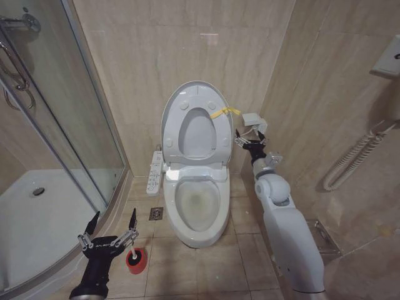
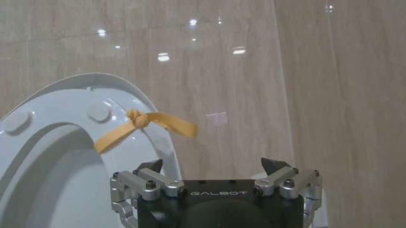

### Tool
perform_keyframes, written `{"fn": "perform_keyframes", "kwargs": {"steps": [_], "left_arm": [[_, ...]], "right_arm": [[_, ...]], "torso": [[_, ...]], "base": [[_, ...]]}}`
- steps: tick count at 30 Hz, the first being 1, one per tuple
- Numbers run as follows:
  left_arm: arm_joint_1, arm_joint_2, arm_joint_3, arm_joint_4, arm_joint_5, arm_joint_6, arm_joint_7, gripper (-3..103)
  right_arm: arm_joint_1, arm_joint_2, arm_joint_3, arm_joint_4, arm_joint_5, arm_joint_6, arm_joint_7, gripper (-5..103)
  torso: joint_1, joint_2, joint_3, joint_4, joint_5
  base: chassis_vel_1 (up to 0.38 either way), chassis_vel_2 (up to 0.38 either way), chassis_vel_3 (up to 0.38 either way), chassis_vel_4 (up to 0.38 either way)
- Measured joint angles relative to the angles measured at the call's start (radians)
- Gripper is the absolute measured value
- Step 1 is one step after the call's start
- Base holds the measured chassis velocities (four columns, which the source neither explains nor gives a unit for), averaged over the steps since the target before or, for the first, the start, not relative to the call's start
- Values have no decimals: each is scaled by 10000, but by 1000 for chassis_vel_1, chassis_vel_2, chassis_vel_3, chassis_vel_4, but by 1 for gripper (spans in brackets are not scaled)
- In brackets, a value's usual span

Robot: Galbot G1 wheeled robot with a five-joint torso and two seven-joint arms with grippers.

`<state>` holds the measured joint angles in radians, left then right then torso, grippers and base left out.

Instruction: Open the toilet lid, clean the toilet bowl with a toilet brush, close the toilet lid, and flush.

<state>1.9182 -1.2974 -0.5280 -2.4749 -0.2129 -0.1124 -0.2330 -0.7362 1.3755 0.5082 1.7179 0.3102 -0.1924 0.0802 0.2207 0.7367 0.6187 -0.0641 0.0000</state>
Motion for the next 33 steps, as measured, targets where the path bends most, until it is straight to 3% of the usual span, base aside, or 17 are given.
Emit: {"fn": "perform_keyframes", "kwargs": {"steps": [17,33], "left_arm": [[0,0,0,0,0,0,1,100],[0,0,0,0,0,0,0,100]], "right_arm": [[-73,-105,110,142,88,-79,128,100],[121,-686,291,127,446,4,218,100]], "torso": [[0,2,-1,1,1],[-1,2,-1,1,1]], "base": [[-42,40,42,-46],[-103,97,109,-99]]}}
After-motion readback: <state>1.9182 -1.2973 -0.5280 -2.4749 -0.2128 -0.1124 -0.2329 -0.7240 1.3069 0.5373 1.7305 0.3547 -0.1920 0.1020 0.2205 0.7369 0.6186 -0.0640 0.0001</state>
